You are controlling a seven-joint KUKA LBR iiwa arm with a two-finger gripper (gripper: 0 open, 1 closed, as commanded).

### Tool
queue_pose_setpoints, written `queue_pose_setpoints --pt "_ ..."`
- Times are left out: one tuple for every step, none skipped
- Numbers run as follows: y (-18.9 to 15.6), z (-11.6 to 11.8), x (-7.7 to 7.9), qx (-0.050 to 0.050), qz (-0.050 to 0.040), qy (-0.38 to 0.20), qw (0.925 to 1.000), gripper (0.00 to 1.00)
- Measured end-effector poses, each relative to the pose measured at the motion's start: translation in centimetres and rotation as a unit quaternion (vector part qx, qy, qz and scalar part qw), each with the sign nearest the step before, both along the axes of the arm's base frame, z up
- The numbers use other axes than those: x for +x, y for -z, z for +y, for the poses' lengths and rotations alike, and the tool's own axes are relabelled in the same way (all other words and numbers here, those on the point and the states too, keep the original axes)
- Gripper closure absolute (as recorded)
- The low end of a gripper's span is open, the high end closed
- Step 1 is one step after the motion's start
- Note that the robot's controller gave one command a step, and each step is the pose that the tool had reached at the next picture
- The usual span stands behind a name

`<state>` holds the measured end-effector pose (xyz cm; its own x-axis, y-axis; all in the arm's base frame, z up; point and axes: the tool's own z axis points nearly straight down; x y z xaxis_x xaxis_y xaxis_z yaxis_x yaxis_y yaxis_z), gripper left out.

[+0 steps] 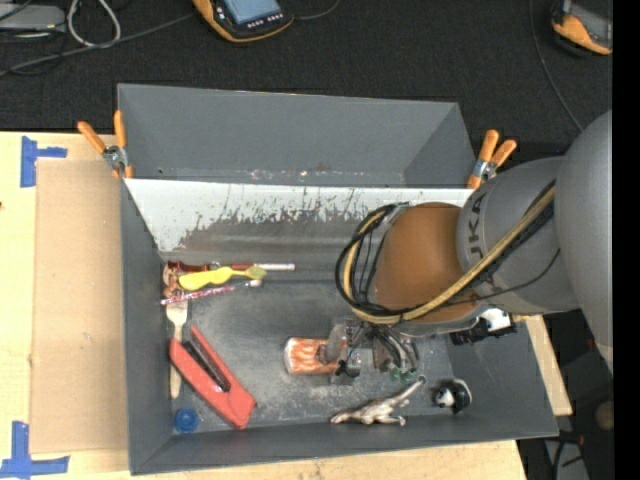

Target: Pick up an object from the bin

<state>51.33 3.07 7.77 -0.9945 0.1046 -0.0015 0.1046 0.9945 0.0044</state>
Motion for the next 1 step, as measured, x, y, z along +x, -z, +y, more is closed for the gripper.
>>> queue_pose_setpoints --pt "-6.2 -0.01 0.51 0.0 0.0029 -0.019 0.9998 1.0"
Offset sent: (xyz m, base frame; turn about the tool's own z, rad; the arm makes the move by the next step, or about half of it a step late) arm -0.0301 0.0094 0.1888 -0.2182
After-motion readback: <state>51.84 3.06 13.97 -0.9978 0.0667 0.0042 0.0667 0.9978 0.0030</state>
